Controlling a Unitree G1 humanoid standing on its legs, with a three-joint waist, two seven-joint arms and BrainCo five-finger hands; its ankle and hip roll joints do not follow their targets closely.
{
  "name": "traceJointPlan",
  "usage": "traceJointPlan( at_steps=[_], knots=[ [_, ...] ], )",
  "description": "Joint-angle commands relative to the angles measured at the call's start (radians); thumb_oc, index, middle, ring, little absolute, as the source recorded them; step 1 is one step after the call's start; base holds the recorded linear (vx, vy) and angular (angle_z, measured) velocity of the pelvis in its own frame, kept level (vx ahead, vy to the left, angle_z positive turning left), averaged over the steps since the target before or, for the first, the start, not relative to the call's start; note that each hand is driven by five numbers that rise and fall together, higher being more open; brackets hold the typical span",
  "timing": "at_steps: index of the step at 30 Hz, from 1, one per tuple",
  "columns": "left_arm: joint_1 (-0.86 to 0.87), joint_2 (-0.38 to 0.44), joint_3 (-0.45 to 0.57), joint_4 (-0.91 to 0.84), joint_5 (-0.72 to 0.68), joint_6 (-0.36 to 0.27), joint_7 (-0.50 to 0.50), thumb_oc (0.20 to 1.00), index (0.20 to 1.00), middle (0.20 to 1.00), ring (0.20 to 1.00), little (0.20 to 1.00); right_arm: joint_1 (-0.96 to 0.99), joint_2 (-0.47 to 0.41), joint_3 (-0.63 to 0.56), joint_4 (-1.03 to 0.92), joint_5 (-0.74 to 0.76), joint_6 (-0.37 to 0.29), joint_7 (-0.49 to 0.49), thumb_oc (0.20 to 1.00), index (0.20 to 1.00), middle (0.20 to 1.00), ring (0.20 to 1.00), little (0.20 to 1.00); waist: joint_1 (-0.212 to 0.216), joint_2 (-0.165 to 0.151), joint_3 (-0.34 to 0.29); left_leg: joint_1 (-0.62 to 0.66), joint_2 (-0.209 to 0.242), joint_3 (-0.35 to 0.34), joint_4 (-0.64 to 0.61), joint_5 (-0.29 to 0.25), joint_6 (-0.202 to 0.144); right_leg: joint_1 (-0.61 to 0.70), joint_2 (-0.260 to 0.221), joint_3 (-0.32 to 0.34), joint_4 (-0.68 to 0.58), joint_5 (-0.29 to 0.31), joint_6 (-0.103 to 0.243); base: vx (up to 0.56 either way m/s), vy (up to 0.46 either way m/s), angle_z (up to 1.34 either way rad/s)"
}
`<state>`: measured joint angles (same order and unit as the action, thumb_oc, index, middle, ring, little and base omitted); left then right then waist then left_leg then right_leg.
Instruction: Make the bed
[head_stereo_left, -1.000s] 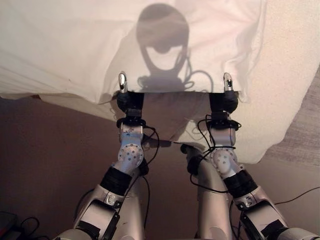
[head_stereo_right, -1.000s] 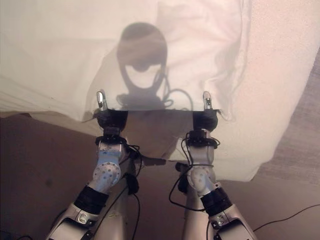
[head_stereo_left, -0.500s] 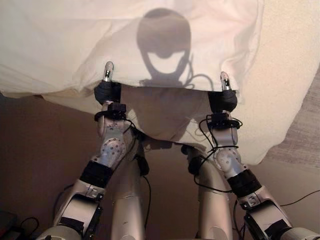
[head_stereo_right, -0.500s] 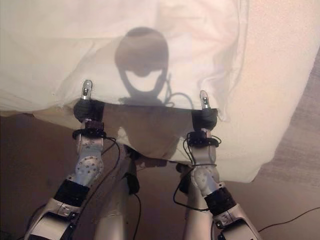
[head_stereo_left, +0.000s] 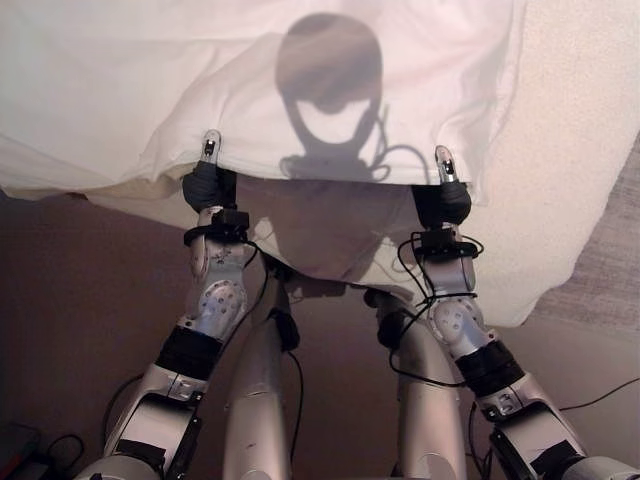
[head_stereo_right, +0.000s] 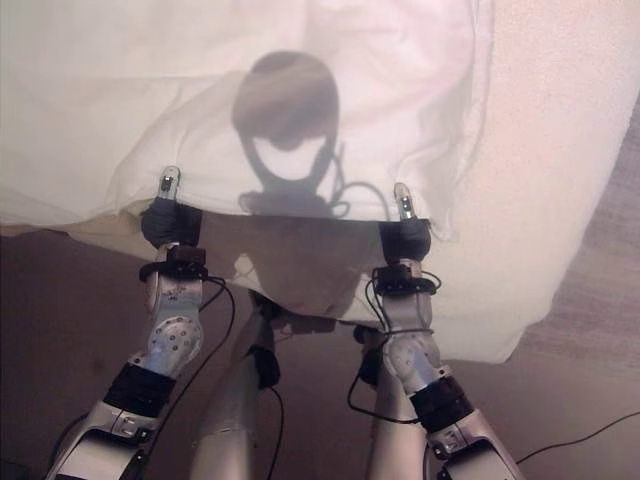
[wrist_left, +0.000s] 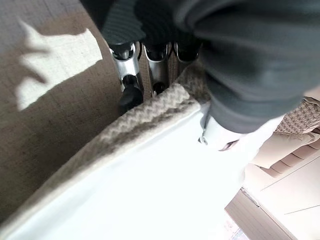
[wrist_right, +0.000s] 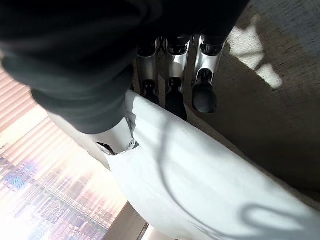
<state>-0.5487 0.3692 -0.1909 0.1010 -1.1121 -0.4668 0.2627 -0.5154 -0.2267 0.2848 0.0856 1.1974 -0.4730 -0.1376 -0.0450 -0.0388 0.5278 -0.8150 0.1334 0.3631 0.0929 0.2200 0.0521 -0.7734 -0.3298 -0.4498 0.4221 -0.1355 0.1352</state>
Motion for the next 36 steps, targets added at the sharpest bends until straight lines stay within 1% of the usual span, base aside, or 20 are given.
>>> traceJointPlan(
  at_steps=[1,10,14,18,20,21,22,23,24,26,27,28,29,30,31,32,33,34,35,36],
  knots=[
    [-0.005,0.088,0.287,-0.001,0.003,-0.107,0.051,0.200,0.200,0.200,0.200,0.200,0.080,-0.093,-0.184,-0.099,0.004,-0.087,-0.005,0.200,0.200,0.200,0.200,0.200,-0.004,0.006,-0.008,0.079,0.072,0.031,0.106,-0.180,-0.144,0.025,0.029,-0.042,-0.231,0.272,0.042,0.00,0.000,0.00],
    [0.046,0.095,0.339,0.007,0.017,-0.114,0.058,0.200,0.200,0.200,0.200,0.200,0.089,-0.095,-0.187,-0.102,-0.012,-0.092,-0.011,0.200,0.200,0.200,0.200,0.200,0.003,0.018,-0.008,0.085,0.066,0.025,0.113,-0.188,-0.141,0.028,0.028,-0.036,-0.210,0.257,0.037,0.00,0.000,0.00],
    [0.124,0.084,0.357,-0.026,0.030,-0.107,0.030,0.200,0.200,0.200,0.200,0.200,0.120,-0.089,-0.204,-0.105,-0.012,-0.090,-0.009,0.200,0.200,0.200,0.200,0.200,0.003,0.017,-0.008,0.145,0.061,0.028,0.134,-0.211,-0.133,0.077,0.025,-0.032,-0.196,0.250,0.037,0.02,0.050,0.02],
    [0.199,0.077,0.369,-0.093,0.027,-0.106,-0.024,0.200,0.200,0.200,0.200,0.200,0.169,-0.095,-0.264,-0.109,-0.035,-0.087,-0.016,0.200,0.200,0.200,0.200,0.200,-0.004,0.021,-0.008,0.280,0.032,0.045,0.161,-0.259,-0.108,0.185,0.004,0.001,-0.180,0.249,0.041,0.09,0.211,0.07],
    [0.211,0.058,0.357,-0.132,0.036,-0.098,-0.053,0.200,0.200,0.200,0.200,0.200,0.210,-0.096,-0.304,-0.100,-0.059,-0.074,-0.022,0.200,0.200,0.200,0.200,0.200,-0.012,0.029,-0.008,0.395,0.001,0.064,0.153,-0.284,-0.094,0.271,-0.025,0.019,-0.170,0.255,0.057,0.13,0.286,0.03],
    [0.228,0.055,0.357,-0.153,0.041,-0.095,-0.090,0.200,0.200,0.200,0.200,0.200,0.250,-0.089,-0.340,-0.094,-0.069,-0.057,-0.008,0.200,0.200,0.200,0.200,0.200,-0.017,0.043,-0.035,0.477,-0.037,0.063,0.122,-0.293,-0.079,0.317,-0.065,0.034,-0.145,0.284,0.082,0.12,0.207,0.02],
    [0.233,0.052,0.355,-0.156,0.040,-0.095,-0.092,0.200,0.200,0.200,0.200,0.200,0.256,-0.090,-0.342,-0.095,-0.068,-0.056,-0.006,0.200,0.200,0.200,0.200,0.200,-0.017,0.043,-0.033,0.488,-0.044,0.064,0.112,-0.292,-0.075,0.324,-0.070,0.036,-0.145,0.286,0.087,0.25,0.434,0.13],
    [0.237,0.054,0.329,-0.179,0.061,-0.090,-0.098,0.200,0.200,0.200,0.200,0.200,0.296,-0.080,-0.348,-0.060,-0.094,-0.035,-0.012,0.200,0.200,0.200,0.200,0.200,-0.016,0.061,-0.078,0.579,-0.090,0.059,0.050,-0.294,-0.055,0.356,-0.089,0.034,-0.090,0.313,0.103,0.14,0.259,0.16],
    [0.240,0.053,0.326,-0.182,0.064,-0.090,-0.095,0.200,0.200,0.200,0.200,0.200,0.299,-0.080,-0.349,-0.059,-0.096,-0.034,-0.012,0.200,0.200,0.200,0.200,0.200,-0.015,0.061,-0.076,0.591,-0.094,0.059,0.039,-0.292,-0.053,0.361,-0.092,0.035,-0.087,0.311,0.105,0.21,0.306,0.25],
    [0.239,0.074,0.310,-0.190,0.095,-0.081,-0.090,0.200,0.200,0.200,0.200,0.200,0.309,-0.088,-0.337,-0.003,-0.141,-0.003,-0.027,0.200,0.200,0.200,0.200,0.200,0.007,0.058,-0.105,0.652,-0.112,0.078,0.009,-0.286,-0.040,0.397,-0.077,-0.043,-0.031,0.308,0.107,0.13,0.132,0.01],
    [0.239,0.083,0.299,-0.202,0.129,-0.073,-0.087,0.200,0.200,0.200,0.200,0.200,0.314,-0.088,-0.349,0.027,-0.150,0.000,-0.030,0.200,0.200,0.200,0.200,0.200,0.002,0.062,-0.121,0.674,-0.120,0.067,-0.001,-0.288,-0.032,0.413,-0.059,-0.042,-0.009,0.299,0.108,0.13,0.138,-0.19],
    [0.253,0.086,0.304,-0.203,0.142,-0.063,-0.097,0.200,0.200,0.200,0.200,0.200,0.323,-0.074,-0.360,0.028,-0.139,0.008,-0.020,0.200,0.200,0.200,0.200,0.200,-0.006,0.064,-0.137,0.688,-0.129,0.055,-0.008,-0.284,-0.023,0.417,0.003,-0.021,0.001,0.264,0.101,0.24,0.177,-0.04],
    [0.295,0.068,0.308,-0.179,0.154,-0.064,-0.096,0.200,0.200,0.200,0.200,0.200,0.359,-0.054,-0.366,0.017,-0.141,0.012,0.016,0.200,0.200,0.200,0.200,0.200,-0.005,0.065,-0.177,0.718,-0.147,0.037,-0.018,-0.290,-0.023,0.424,0.097,0.005,-0.013,0.219,0.098,0.27,0.168,0.15],
    [0.300,0.076,0.321,-0.194,0.155,-0.065,-0.109,0.200,0.200,0.200,0.200,0.200,0.371,-0.059,-0.373,0.008,-0.136,0.012,0.025,0.200,0.200,0.200,0.200,0.200,0.013,0.076,-0.209,0.727,-0.157,0.049,-0.015,-0.298,-0.029,0.471,0.068,-0.005,-0.081,0.204,0.095,0.23,0.098,0.05],
    [0.303,0.075,0.320,-0.195,0.154,-0.064,-0.111,0.200,0.200,0.200,0.200,0.200,0.376,-0.059,-0.373,0.007,-0.134,0.012,0.027,0.200,0.200,0.200,0.200,0.200,0.011,0.077,-0.210,0.730,-0.155,0.046,-0.015,-0.297,-0.031,0.480,0.071,-0.010,-0.092,0.207,0.094,0.15,0.049,-0.14],
    [0.309,0.072,0.318,-0.192,0.146,-0.056,-0.116,0.200,0.200,0.200,0.200,0.200,0.392,-0.053,-0.383,0.017,-0.119,0.019,0.035,0.200,0.200,0.200,0.200,0.200,0.003,0.083,-0.229,0.734,-0.158,0.033,0.008,-0.307,-0.030,0.495,0.102,0.002,-0.101,0.161,0.058,0.17,0.042,-0.04],
    [0.299,0.053,0.299,-0.177,0.131,-0.055,-0.123,0.200,0.200,0.200,0.200,0.200,0.403,-0.055,-0.380,0.035,-0.107,0.012,0.048,0.200,0.200,0.200,0.200,0.200,-0.018,0.080,-0.249,0.729,-0.150,0.039,0.074,-0.336,-0.050,0.517,0.132,0.024,-0.118,0.135,0.040,0.24,0.079,0.31],
    [0.306,0.040,0.303,-0.173,0.126,-0.050,-0.135,0.200,0.200,0.200,0.200,0.200,0.404,-0.058,-0.373,0.040,-0.114,0.015,0.045,0.200,0.200,0.200,0.200,0.200,-0.007,0.081,-0.260,0.738,-0.141,0.028,0.116,-0.352,-0.059,0.531,0.129,0.000,-0.117,0.118,0.027,0.28,0.170,0.57],
    [0.340,0.038,0.338,-0.202,0.134,-0.052,-0.152,0.200,0.200,0.200,0.200,0.200,0.406,-0.067,-0.370,0.030,-0.145,0.042,0.042,0.200,0.200,0.200,0.200,0.200,0.037,0.060,-0.272,0.738,-0.096,-0.074,0.205,-0.347,-0.086,0.596,0.101,-0.017,-0.098,0.091,0.009,0.24,0.273,0.32],
    [0.353,0.046,0.351,-0.204,0.143,-0.050,-0.151,0.200,0.200,0.200,0.200,0.200,0.413,-0.063,-0.371,0.030,-0.145,0.052,0.049,0.200,0.200,0.200,0.200,0.200,0.038,0.041,-0.282,0.744,-0.047,-0.111,0.216,-0.348,-0.098,0.621,0.090,-0.010,-0.104,0.087,0.014,0.10,0.236,-0.10]
  ],
)
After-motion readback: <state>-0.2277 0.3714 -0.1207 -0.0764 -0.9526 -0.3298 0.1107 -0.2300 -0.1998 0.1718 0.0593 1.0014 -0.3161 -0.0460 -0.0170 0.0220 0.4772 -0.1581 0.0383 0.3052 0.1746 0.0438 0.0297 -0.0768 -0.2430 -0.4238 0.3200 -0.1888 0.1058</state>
